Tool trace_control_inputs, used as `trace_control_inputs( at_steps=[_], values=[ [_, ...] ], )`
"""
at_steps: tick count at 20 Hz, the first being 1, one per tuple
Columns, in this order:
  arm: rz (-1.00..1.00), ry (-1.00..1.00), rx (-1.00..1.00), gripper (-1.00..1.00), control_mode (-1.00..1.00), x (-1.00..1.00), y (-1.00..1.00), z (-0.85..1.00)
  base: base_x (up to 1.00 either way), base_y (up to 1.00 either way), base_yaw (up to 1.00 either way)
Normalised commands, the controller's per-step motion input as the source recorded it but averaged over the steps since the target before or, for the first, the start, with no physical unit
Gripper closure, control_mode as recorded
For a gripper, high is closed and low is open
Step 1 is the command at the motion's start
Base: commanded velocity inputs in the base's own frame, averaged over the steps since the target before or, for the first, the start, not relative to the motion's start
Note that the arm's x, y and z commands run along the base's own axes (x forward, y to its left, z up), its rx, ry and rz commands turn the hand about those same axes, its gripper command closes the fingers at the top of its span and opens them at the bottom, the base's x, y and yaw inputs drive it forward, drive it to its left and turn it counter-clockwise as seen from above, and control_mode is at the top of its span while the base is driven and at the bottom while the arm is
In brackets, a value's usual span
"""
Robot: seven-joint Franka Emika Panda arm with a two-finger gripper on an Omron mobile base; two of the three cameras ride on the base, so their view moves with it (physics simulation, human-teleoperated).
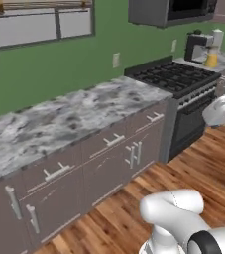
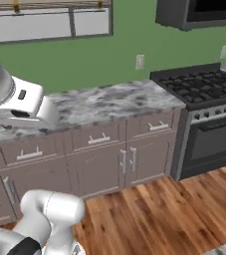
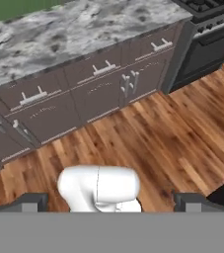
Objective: There is a tray on the dining counter. Grab the cup, mug, and pitcher and place them on the tray. The pitcher may be placed next to the tray if it cannot fit the tray.
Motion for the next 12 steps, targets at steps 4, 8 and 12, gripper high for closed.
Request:
trace_control_inputs(
  at_steps=[4, 8, 12],
  values=[
    [0.00, 0.00, 0.00, -1.00, 1.00, 0.00, 0.00, 0.00, 0.23, 0.00, -0.81],
    [0.00, 0.00, 0.00, -1.00, 1.00, 0.00, 0.00, 0.00, 0.27, 0.00, -0.81],
    [0.00, 0.00, 0.00, -1.00, 1.00, 0.00, 0.00, 0.00, 0.43, 0.00, -0.76]
  ],
)
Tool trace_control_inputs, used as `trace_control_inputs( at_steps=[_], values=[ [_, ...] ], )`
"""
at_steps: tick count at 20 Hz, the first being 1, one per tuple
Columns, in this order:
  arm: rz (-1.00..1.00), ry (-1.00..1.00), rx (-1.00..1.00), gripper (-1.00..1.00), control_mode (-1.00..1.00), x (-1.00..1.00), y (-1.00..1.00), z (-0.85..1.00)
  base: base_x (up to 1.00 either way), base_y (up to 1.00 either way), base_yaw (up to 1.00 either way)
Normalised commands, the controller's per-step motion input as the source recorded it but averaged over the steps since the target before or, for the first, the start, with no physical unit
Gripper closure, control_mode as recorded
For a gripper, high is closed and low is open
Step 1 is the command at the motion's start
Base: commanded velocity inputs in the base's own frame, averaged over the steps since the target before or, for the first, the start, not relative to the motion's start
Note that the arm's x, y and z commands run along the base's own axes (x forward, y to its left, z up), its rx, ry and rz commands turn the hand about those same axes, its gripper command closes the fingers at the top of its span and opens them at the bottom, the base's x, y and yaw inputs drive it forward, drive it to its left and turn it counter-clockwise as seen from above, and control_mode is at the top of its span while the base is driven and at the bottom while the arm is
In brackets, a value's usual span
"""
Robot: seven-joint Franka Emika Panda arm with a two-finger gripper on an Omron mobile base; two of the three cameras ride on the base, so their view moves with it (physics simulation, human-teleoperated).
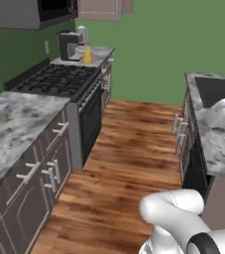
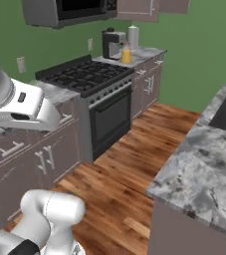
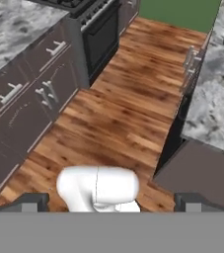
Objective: There is a tray on the dining counter. Grab the cup, mug, and pitcher and place them on the tray. The pitcher may be placed next to the tray if it cannot fit the tray.
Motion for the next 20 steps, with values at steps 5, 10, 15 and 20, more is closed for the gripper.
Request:
trace_control_inputs(
  at_steps=[5, 10, 15, 20],
  values=[
    [0.00, 0.00, 0.00, -1.00, 1.00, 0.00, 0.00, 0.00, 0.80, 0.18, -0.49],
    [0.00, 0.00, 0.00, -1.00, 1.00, 0.00, 0.00, 0.00, 0.89, 0.42, -0.15],
    [0.00, 0.00, 0.00, -1.00, 1.00, 0.00, 0.00, 0.00, 0.61, 0.55, -0.26],
    [0.00, 0.00, 0.00, -1.00, 1.00, 0.00, 0.00, 0.00, 0.32, 0.48, -0.48]
  ],
)
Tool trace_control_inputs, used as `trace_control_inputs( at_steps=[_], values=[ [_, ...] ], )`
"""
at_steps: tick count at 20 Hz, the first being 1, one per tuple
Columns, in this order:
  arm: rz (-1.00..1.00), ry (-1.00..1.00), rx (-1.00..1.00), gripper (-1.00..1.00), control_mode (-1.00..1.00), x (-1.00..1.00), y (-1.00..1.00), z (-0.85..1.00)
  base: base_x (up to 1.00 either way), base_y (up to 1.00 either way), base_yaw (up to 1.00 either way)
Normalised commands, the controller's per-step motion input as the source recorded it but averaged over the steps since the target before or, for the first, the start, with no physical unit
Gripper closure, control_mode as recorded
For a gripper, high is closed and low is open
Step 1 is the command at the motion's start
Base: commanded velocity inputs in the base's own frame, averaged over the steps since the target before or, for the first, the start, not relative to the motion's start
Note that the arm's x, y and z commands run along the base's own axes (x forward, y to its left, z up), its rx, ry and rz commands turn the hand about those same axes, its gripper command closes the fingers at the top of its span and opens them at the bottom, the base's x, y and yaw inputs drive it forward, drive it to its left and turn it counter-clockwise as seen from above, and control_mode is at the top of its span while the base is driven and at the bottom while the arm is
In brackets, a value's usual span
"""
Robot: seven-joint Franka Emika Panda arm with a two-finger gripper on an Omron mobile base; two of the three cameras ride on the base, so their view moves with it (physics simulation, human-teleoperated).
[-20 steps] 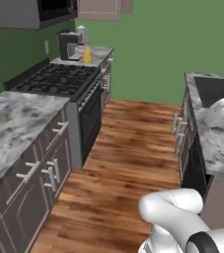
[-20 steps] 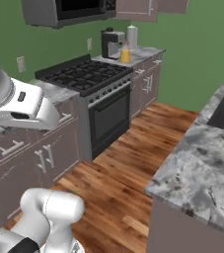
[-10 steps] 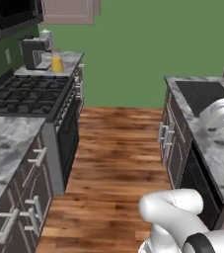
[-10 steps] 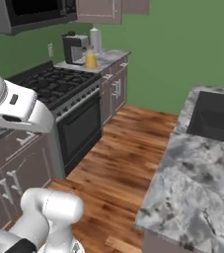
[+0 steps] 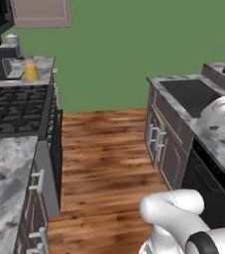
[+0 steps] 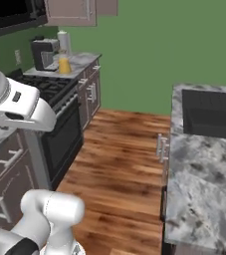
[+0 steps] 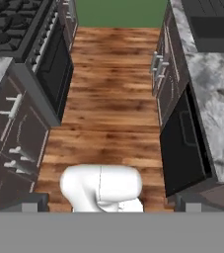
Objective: There is a tray on the dining counter. Grab the cup, mug, and pitcher and place them on the tray. The pitcher may be placed next to the tray if it cannot fit the tray.
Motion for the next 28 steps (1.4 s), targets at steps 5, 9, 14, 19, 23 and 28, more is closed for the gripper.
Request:
trace_control_inputs(
  at_steps=[5, 9, 14, 19, 23, 28],
  values=[
    [0.00, 0.00, 0.00, -1.00, 1.00, 0.00, 0.00, 0.00, 0.72, 0.47, -0.25],
    [0.00, 0.00, 0.00, -1.00, 1.00, 0.00, 0.00, 0.00, 0.94, 0.42, -0.05],
    [0.00, 0.00, 0.00, -1.00, 1.00, 0.00, 0.00, 0.00, 0.99, 0.18, 0.00],
    [0.00, 0.00, 0.00, -1.00, 1.00, 0.00, 0.00, 0.00, 0.96, -0.03, 0.00],
    [0.00, 0.00, 0.00, -1.00, 1.00, 0.00, 0.00, 0.00, 0.93, -0.03, 0.00],
    [0.00, 0.00, 0.00, -1.00, 1.00, 0.00, 0.00, 0.00, 0.95, -0.05, 0.00]
  ],
)
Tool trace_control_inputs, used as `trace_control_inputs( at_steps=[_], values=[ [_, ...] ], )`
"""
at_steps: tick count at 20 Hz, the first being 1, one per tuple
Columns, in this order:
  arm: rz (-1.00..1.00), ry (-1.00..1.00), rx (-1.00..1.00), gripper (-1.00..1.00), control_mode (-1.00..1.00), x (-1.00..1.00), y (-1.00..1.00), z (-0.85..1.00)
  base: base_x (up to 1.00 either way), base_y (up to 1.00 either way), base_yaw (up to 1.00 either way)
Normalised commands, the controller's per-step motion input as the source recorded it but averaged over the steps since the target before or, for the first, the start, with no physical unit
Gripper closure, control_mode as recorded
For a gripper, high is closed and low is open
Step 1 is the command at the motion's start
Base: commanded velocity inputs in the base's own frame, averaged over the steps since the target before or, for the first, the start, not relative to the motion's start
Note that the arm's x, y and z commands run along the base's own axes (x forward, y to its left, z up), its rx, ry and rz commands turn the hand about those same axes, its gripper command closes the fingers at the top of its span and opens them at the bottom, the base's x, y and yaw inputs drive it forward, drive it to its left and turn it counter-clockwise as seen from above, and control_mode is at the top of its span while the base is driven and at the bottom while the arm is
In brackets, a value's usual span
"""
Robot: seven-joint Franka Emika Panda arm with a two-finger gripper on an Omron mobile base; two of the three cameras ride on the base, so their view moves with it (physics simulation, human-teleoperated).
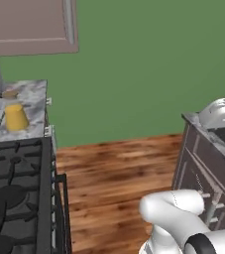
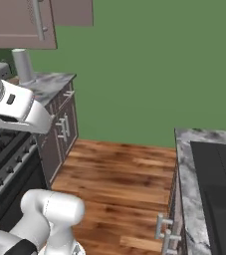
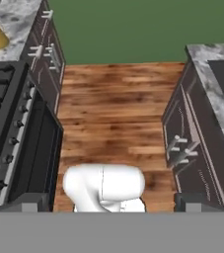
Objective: There is a tray on the dining counter. Grab the cup, mug, and pitcher and place them on the tray. The pitcher may be placed next to the tray if it cannot fit the tray.
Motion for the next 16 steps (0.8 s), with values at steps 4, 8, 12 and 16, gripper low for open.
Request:
trace_control_inputs(
  at_steps=[4, 8, 12, 16],
  values=[
    [0.00, 0.00, 0.00, -1.00, 1.00, 0.00, 0.00, 0.00, 0.92, -0.19, 0.00],
    [0.00, 0.00, 0.00, -1.00, 1.00, 0.00, 0.00, 0.00, 0.81, -0.37, 0.00],
    [0.00, 0.00, 0.00, -1.00, 1.00, 0.00, 0.00, 0.00, 0.70, -0.30, 0.00],
    [0.00, 0.00, 0.00, -1.00, 1.00, 0.00, 0.00, 0.00, 0.71, -0.24, 0.00]
  ],
)
